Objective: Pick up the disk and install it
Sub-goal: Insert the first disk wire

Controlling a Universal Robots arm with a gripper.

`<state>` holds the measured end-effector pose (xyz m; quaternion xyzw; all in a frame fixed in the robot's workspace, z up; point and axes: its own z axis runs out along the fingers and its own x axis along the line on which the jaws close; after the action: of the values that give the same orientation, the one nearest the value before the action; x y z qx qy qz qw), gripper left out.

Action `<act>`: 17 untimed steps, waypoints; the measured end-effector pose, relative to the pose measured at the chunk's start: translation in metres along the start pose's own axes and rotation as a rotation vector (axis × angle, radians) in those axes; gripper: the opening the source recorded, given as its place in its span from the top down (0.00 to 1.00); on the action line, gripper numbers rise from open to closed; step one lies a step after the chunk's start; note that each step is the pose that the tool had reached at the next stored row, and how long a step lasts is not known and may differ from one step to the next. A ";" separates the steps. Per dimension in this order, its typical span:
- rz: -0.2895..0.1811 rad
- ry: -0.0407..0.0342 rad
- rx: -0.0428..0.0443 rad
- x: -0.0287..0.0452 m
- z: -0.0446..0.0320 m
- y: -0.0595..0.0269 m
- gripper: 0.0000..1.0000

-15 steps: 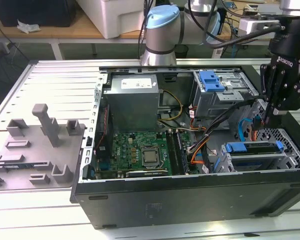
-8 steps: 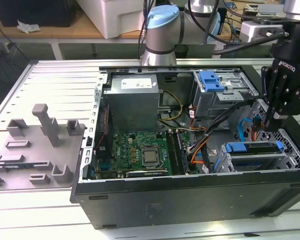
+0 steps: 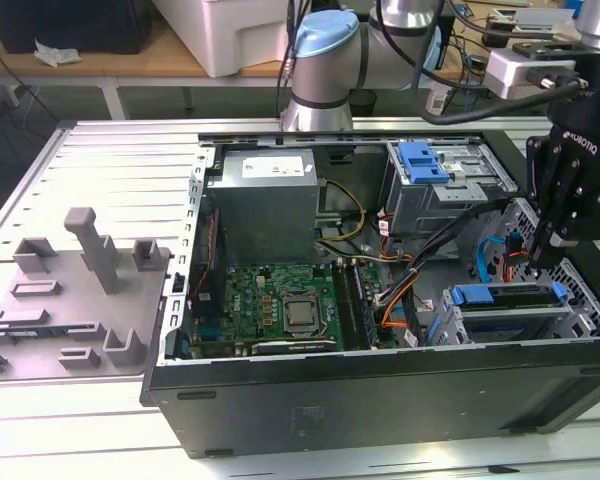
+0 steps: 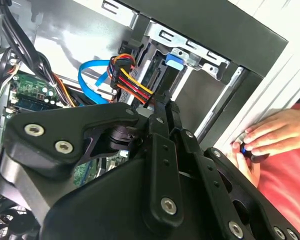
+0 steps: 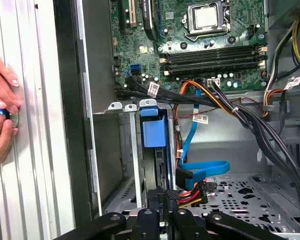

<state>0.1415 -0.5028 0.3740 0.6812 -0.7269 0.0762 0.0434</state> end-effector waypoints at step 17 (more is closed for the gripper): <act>-0.011 -0.0906 -0.0025 0.0132 0.0023 -0.0005 0.83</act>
<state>0.1412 -0.5162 0.3740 0.6879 -0.7244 0.0441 0.0117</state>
